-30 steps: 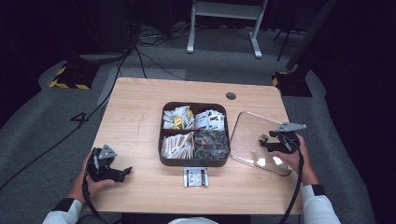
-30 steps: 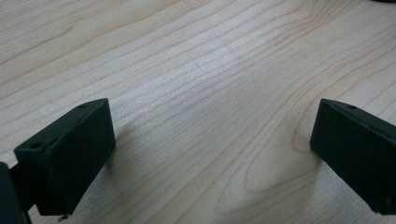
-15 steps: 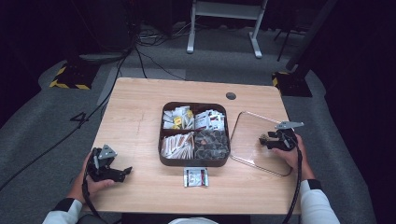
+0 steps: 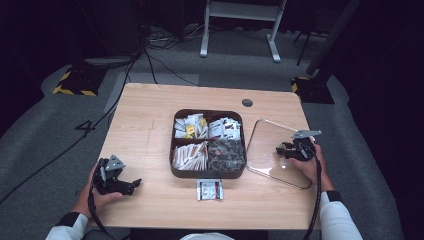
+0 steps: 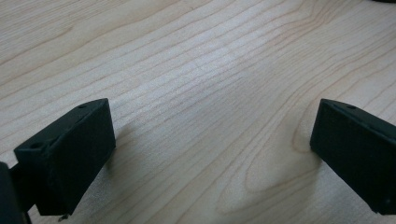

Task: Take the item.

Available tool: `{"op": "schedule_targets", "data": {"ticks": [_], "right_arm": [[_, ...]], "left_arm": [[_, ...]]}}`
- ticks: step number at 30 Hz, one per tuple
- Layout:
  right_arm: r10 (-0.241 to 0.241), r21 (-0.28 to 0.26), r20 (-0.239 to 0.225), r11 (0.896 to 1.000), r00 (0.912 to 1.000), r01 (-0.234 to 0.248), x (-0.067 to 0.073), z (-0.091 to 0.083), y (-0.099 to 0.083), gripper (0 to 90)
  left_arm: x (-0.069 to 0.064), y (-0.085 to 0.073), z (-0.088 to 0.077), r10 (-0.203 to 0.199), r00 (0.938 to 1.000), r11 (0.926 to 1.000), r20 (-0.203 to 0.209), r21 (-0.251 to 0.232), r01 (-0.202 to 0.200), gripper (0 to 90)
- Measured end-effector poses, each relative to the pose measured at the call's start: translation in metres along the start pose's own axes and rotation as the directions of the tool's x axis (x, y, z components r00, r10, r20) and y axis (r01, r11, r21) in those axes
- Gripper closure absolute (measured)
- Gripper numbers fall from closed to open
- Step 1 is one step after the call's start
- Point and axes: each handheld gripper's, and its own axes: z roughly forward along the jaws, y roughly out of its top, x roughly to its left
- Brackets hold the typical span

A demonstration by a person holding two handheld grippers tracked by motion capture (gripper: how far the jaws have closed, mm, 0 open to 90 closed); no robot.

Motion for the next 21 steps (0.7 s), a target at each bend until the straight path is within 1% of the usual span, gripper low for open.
{"op": "schedule_targets", "data": {"ticks": [3,5,7,12,14,17,19,21], "right_arm": [[0.001,0.003,0.014,1.0,0.9999,-0.001,0.0,-0.001,0.0,58.9],[0.003,0.005,0.011,1.0,0.9999,-0.003,-0.001,-0.001,0.0,58.9],[0.0,0.008,0.017,1.0,0.9998,0.0,-0.001,-0.002,0.0,58.9],[0.002,-0.005,0.01,1.0,1.0,-0.002,-0.002,-0.008,0.002,59.0],[0.005,-0.018,0.007,1.0,1.0,-0.005,-0.002,-0.013,0.003,59.0],[-0.015,-0.028,0.039,0.999,0.9991,0.016,-0.002,-0.023,0.007,59.0],[-0.013,-0.033,0.038,0.999,0.9992,0.015,-0.003,-0.029,0.009,59.0],[-0.009,-0.051,0.036,0.999,0.9993,0.011,-0.005,-0.034,0.011,59.0]], "left_arm": [[0.0,0.0,0.0,0.001,1.0,1.0,0.0,0.0,-0.001,0.2],[0.0,0.0,0.0,0.001,1.0,1.0,0.001,0.002,-0.001,0.2],[0.0,0.0,0.0,0.0,1.0,1.0,0.001,0.002,0.0,0.2],[0.0,0.0,0.0,0.0,1.0,1.0,0.001,0.0,0.0,0.2],[0.0,0.0,0.0,0.0,1.0,1.0,0.0,0.0,0.0,0.3],[0.0,0.0,0.0,0.0,1.0,1.0,0.0,0.0,0.0,0.3],[0.0,0.0,0.0,0.001,1.0,1.0,0.001,0.0,-0.001,0.2],[0.0,0.0,0.0,0.0,1.0,1.0,0.0,0.0,0.0,0.2]]}}
